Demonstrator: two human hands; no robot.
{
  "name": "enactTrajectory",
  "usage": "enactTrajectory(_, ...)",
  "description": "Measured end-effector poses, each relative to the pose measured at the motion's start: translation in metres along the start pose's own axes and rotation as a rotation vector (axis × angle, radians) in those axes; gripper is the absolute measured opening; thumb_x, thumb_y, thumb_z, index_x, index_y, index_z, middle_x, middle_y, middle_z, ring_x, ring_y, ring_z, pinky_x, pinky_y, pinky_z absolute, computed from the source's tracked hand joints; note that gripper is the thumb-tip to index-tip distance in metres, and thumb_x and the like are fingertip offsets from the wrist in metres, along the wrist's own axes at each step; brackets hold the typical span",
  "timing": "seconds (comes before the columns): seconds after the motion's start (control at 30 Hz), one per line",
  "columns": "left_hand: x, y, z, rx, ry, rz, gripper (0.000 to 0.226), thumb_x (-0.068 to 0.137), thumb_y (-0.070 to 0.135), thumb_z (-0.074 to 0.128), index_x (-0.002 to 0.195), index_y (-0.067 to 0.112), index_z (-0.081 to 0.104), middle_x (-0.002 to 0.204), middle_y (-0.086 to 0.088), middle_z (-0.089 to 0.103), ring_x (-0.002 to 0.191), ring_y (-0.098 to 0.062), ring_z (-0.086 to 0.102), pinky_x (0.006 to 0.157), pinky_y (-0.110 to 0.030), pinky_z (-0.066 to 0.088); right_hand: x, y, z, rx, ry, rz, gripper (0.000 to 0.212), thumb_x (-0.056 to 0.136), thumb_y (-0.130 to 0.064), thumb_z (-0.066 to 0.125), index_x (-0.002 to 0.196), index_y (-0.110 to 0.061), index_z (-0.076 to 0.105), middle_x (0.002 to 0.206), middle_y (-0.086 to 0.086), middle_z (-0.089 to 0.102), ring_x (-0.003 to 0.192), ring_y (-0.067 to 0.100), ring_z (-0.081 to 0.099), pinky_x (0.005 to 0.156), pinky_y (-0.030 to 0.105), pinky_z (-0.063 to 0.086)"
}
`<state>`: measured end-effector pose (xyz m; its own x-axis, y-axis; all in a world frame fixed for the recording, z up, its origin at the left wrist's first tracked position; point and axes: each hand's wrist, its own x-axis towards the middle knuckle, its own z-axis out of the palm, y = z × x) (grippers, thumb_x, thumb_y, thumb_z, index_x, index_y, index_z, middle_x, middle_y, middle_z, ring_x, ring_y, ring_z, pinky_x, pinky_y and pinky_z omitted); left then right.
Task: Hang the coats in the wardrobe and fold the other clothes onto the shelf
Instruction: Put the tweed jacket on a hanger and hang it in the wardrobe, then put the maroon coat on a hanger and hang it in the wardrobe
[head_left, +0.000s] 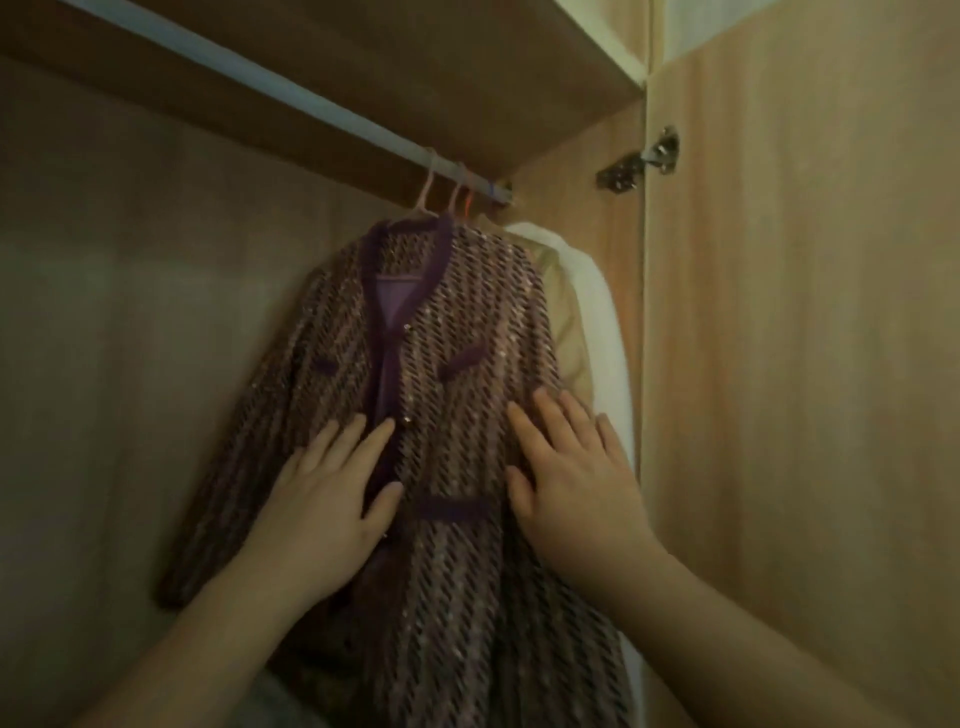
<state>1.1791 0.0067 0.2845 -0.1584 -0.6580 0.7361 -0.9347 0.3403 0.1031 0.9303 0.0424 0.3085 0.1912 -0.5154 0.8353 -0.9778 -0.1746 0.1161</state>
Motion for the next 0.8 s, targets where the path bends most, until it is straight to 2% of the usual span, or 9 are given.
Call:
enactTrajectory(0.07, -0.042, 0.052, 0.002, -0.063, -0.040, 0.050, 0.068, 0.095, 0.066, 0.022, 0.156, 0.041, 0.004, 0.164, 0.014, 0.008, 0.152, -0.014, 0.002, 0.124, -0.041, 0.013, -0.065, 0.023, -0.017, 0.022, -0.089, 0.059, 0.061, 0.096, -0.050, 0.028, 0.155, -0.035, 0.018, 0.163, -0.003, 0.018, 0.151, 0.022, 0.010, 0.121, 0.049, 0.014)
enactTrajectory(0.13, -0.083, 0.102, 0.015, -0.124, -0.133, 0.097, 0.073, 0.089, 0.071, 0.014, 0.155, 0.042, 0.006, 0.164, 0.014, 0.008, 0.152, -0.014, 0.003, 0.124, -0.041, 0.014, -0.137, 0.048, -0.035, 0.010, -0.173, 0.144, 0.061, 0.096, -0.051, 0.028, 0.154, -0.038, 0.014, 0.163, -0.004, 0.019, 0.151, 0.020, 0.011, 0.122, 0.047, 0.014)
enactTrajectory(0.27, -0.169, 0.221, 0.053, -0.210, -0.294, 0.196, 0.078, 0.083, 0.073, 0.006, 0.155, 0.043, 0.011, 0.165, 0.009, 0.014, 0.153, -0.017, 0.007, 0.123, -0.041, 0.017, -0.291, 0.107, -0.088, -0.071, -0.277, 0.371, 0.067, 0.083, -0.051, 0.042, 0.148, -0.035, 0.038, 0.154, -0.001, 0.041, 0.144, 0.024, 0.034, 0.114, 0.050, 0.033)
enactTrajectory(0.3, -0.191, 0.256, 0.058, -0.228, -0.325, 0.242, 0.075, 0.086, 0.072, 0.009, 0.155, 0.042, 0.011, 0.165, 0.008, 0.016, 0.152, -0.018, 0.008, 0.122, -0.041, 0.017, -0.328, 0.120, -0.105, -0.095, -0.312, 0.413, 0.067, 0.083, -0.050, 0.043, 0.147, -0.034, 0.039, 0.153, 0.000, 0.042, 0.144, 0.025, 0.035, 0.113, 0.050, 0.034)
enactTrajectory(0.4, -0.252, 0.357, 0.067, -0.314, -0.475, 0.395, 0.068, 0.094, 0.067, 0.016, 0.155, 0.043, 0.002, 0.166, 0.010, 0.006, 0.153, -0.018, 0.000, 0.122, -0.040, 0.011, -0.431, 0.151, -0.161, -0.197, -0.392, 0.542, 0.065, 0.084, -0.044, 0.049, 0.148, -0.030, 0.039, 0.154, 0.003, 0.041, 0.144, 0.027, 0.034, 0.113, 0.052, 0.034)
enactTrajectory(0.5, -0.308, 0.453, 0.077, -0.407, -0.544, 0.561, 0.076, 0.085, 0.068, 0.009, 0.156, 0.041, 0.005, 0.166, 0.007, 0.009, 0.153, -0.018, 0.003, 0.122, -0.041, 0.014, -0.523, 0.172, -0.224, -0.280, -0.434, 0.705, 0.064, 0.084, -0.045, 0.047, 0.146, -0.028, 0.042, 0.152, 0.004, 0.044, 0.141, 0.029, 0.040, 0.111, 0.052, 0.036)
enactTrajectory(0.63, -0.371, 0.562, 0.095, -0.517, -0.724, 0.668, 0.069, 0.095, 0.063, 0.027, 0.156, 0.039, 0.007, 0.167, 0.004, 0.007, 0.153, -0.020, 0.004, 0.123, -0.041, 0.014, -0.622, 0.198, -0.302, -0.433, -0.464, 0.918, 0.062, 0.086, -0.047, 0.042, 0.144, -0.024, 0.046, 0.148, 0.007, 0.048, 0.137, 0.032, 0.045, 0.108, 0.052, 0.040)
enactTrajectory(0.73, -0.413, 0.628, 0.098, -0.510, -0.801, 0.773, 0.082, 0.083, 0.068, 0.014, 0.157, 0.033, 0.018, 0.165, -0.004, 0.017, 0.152, -0.028, 0.015, 0.120, -0.046, 0.022, -0.681, 0.217, -0.346, -0.506, -0.480, 1.083, 0.065, 0.085, -0.047, 0.039, 0.146, -0.022, 0.043, 0.149, 0.010, 0.047, 0.137, 0.035, 0.043, 0.108, 0.055, 0.040)
enactTrajectory(0.8, -0.442, 0.664, 0.099, -0.520, -0.843, 0.853, 0.085, 0.080, 0.067, 0.013, 0.156, 0.029, 0.024, 0.163, -0.007, 0.023, 0.150, -0.031, 0.021, 0.117, -0.047, 0.025, -0.712, 0.227, -0.369, -0.559, -0.490, 1.163, 0.065, 0.085, -0.047, 0.040, 0.145, -0.021, 0.045, 0.148, 0.010, 0.048, 0.137, 0.035, 0.044, 0.107, 0.055, 0.040)
